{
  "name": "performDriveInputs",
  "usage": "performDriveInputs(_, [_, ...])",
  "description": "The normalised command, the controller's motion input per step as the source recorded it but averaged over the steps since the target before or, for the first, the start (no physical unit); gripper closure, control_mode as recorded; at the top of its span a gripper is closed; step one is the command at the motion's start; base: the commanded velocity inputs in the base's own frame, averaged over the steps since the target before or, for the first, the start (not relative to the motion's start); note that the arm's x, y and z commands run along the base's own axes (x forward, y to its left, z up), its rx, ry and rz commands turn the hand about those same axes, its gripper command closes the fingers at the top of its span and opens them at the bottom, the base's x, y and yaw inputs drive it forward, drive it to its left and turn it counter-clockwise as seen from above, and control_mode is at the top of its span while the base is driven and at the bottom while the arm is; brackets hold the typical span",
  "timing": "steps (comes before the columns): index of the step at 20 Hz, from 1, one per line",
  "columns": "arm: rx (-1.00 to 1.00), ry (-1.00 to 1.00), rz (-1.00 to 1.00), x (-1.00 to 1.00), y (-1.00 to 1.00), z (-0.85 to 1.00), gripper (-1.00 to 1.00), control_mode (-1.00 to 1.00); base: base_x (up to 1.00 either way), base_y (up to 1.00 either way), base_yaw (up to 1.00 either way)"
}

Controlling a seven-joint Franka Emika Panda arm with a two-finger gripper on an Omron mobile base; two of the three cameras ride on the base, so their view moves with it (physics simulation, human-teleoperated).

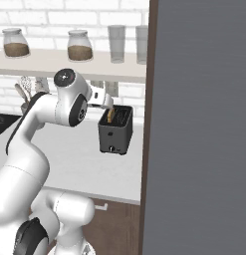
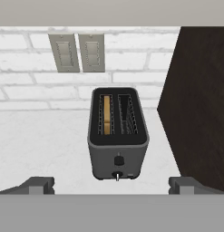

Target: Start the toaster. Once the lever pops up, take the bread to the plate on the dining counter.

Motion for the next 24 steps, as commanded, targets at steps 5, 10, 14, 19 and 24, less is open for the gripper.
performDriveInputs(5, [0.0, 0.0, 0.0, 0.0, 0.0, 0.0, -1.0, -1.0, 0.0, 0.0, 0.0])
performDriveInputs(10, [0.0, 0.0, 0.0, -0.02, 0.0, 0.0, -1.0, -1.0, 0.0, 0.0, 0.0])
performDriveInputs(14, [0.0, -0.13, 0.0, -0.33, 0.0, -0.08, -1.0, -1.0, 0.0, 0.0, 0.0])
performDriveInputs(19, [0.0, -0.22, 0.0, -0.37, 0.0, -0.23, -1.0, -1.0, 0.0, 0.0, 0.0])
performDriveInputs(24, [0.0, -0.1, 0.0, -0.1, 0.0, -0.31, -1.0, -1.0, 0.0, 0.0, 0.0])
